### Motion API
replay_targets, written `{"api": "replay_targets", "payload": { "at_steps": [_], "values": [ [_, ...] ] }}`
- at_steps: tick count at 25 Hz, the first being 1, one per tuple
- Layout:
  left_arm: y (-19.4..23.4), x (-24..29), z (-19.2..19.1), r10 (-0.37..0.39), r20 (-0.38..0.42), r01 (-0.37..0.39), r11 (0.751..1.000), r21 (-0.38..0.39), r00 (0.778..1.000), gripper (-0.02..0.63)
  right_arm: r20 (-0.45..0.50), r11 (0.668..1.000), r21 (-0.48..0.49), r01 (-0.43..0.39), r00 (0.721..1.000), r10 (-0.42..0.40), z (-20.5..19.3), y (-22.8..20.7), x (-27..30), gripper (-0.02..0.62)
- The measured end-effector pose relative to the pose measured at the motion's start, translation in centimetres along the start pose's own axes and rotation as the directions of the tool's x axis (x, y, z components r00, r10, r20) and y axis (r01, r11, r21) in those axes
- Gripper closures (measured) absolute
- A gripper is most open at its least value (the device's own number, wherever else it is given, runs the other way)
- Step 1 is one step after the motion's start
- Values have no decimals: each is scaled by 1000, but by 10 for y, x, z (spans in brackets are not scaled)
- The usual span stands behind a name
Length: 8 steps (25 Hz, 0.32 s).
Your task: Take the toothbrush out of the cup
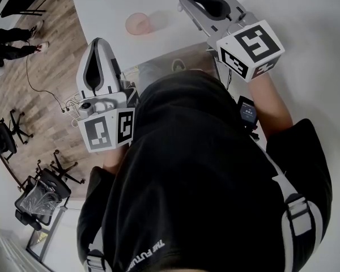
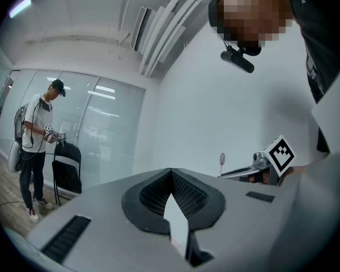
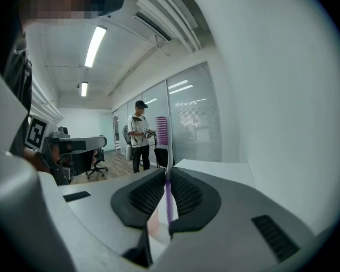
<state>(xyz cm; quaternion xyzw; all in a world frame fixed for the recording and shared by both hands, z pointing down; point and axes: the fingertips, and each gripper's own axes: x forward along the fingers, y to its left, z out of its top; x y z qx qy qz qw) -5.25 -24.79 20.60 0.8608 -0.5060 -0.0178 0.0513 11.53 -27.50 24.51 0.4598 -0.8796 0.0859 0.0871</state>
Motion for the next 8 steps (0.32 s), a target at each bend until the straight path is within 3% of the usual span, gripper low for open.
{"api": "replay_targets", "payload": {
  "at_steps": [4, 8],
  "values": [
    [-9, 11, 13, 2, -3, -2, 1000, -3, 1000, 598, -3, 1000, -8, -7, 1000, 7, 14, -10, -3, 548],
    [-2, 5, 2, 5, -2, -5, 1000, 1, 1000, 598, -1, 1000, -8, -11, 1000, 11, 2, -2, 2, 549]
  ]
}}
